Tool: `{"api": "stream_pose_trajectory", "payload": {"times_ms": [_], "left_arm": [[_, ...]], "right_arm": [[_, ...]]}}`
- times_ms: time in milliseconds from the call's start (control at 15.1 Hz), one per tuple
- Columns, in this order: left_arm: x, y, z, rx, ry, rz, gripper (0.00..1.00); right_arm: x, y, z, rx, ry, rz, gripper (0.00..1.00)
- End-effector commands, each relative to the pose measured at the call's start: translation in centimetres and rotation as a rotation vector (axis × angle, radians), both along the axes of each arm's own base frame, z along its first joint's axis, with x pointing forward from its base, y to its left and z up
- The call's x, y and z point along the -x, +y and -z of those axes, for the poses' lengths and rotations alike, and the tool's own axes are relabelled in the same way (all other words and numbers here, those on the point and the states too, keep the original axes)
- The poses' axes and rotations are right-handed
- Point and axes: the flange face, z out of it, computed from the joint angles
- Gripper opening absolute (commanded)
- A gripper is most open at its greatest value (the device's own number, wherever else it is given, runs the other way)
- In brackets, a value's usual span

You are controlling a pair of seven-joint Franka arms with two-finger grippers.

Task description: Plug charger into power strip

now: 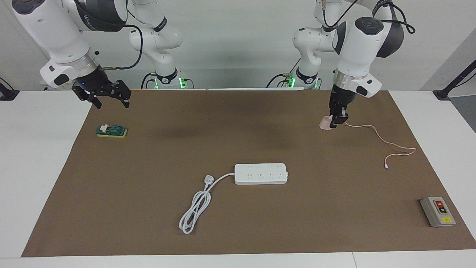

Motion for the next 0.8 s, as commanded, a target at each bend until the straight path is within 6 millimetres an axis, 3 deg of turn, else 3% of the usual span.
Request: {"api": "stream_pose_trajectory", "payload": {"times_ms": [0, 332, 531, 730], "left_arm": [[-0.6, -3.8, 4.1, -0.055, 0.007, -0.062, 0.0], [-0.5, -8.0, 7.1, -0.033, -0.005, -0.032, 0.0], [-1.0, -8.2, 8.1, -0.046, 0.021, -0.036, 0.0], [-3.3, -9.3, 8.5, -0.079, 0.069, -0.057, 0.0]], "right_arm": [[0.4, 0.2, -0.4, 0.01, 0.011, -0.024, 1.0], [0.4, -0.7, -0.4, 0.01, 0.013, -0.006, 1.0], [0.4, -0.8, -0.3, 0.01, 0.008, -0.006, 1.0], [0.4, -0.8, -0.2, 0.045, 0.015, -0.018, 1.0]]}}
